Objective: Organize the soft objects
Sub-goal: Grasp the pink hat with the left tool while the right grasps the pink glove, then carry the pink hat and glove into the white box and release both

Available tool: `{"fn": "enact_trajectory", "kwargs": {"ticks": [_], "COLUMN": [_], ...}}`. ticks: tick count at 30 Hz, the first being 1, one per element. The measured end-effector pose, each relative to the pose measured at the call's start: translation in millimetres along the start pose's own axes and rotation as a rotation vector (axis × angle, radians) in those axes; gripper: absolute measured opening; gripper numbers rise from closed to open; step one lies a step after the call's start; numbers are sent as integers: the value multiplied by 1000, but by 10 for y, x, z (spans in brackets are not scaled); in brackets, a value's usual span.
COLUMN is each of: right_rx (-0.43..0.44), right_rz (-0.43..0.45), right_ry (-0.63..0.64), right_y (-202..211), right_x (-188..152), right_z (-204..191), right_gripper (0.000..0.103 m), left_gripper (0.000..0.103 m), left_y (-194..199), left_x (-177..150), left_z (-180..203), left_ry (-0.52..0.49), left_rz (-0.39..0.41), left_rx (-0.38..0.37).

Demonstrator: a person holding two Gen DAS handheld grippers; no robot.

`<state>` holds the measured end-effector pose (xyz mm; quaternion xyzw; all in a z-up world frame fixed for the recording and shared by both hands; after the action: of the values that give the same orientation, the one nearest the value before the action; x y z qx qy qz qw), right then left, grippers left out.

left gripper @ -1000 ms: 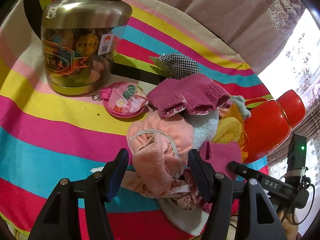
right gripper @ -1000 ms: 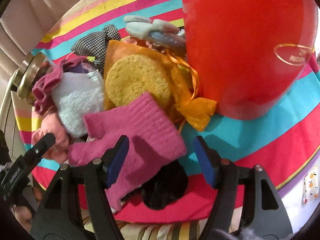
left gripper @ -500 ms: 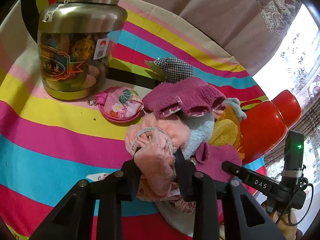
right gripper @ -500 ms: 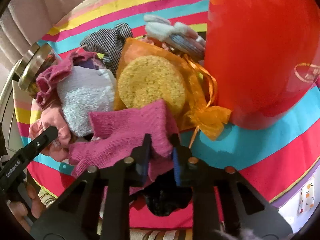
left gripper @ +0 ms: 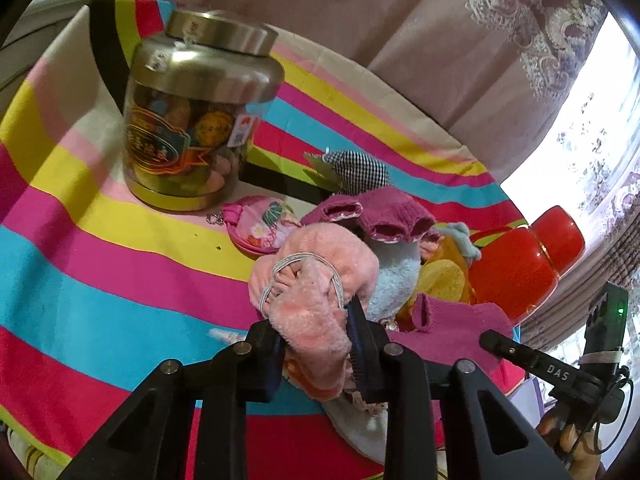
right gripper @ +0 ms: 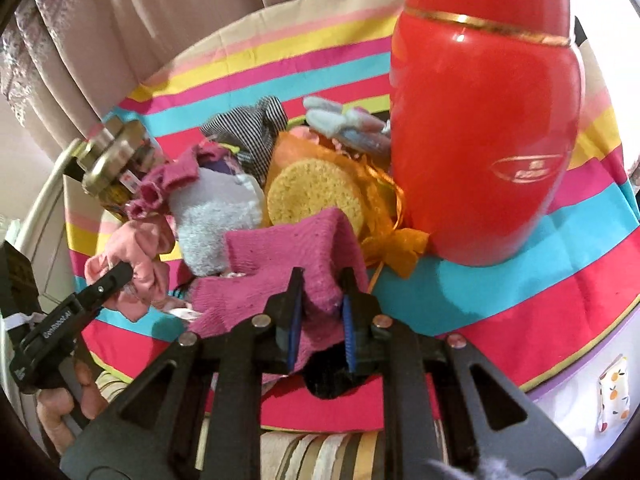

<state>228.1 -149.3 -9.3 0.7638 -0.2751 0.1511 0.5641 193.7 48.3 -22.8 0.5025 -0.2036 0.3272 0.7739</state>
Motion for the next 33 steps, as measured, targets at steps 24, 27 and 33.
{"fn": "enact_trajectory", "kwargs": {"ticks": [24, 27, 33], "right_rx": [23, 1, -55], "right_rz": [176, 197, 228], "right_ry": [-101, -126, -193], "right_y": [1288, 1460, 1736], "right_x": [39, 18, -87], "right_z": [691, 895, 1366], "right_gripper": [20, 20, 19], "left_gripper": [29, 29, 29], "left_y": [669, 721, 751], "left_x": [-104, -136, -270], "left_z": [714, 915, 1368], "left_ry": [-145, -178, -267], "left_rz": [143, 145, 125], "left_rx": [11, -21, -92]}}
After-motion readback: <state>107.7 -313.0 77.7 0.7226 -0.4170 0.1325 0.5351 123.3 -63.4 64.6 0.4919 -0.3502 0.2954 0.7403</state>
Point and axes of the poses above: each gripper's, at about its wrist camera, not at the fingertips, and y roughly against the way its jaws point, z to its right, x to its top, the point moved 4 cm from there along -y, roughly the way its jaws point, and after that the axes turned 5 degrees about -y, right-handed, at the moved point
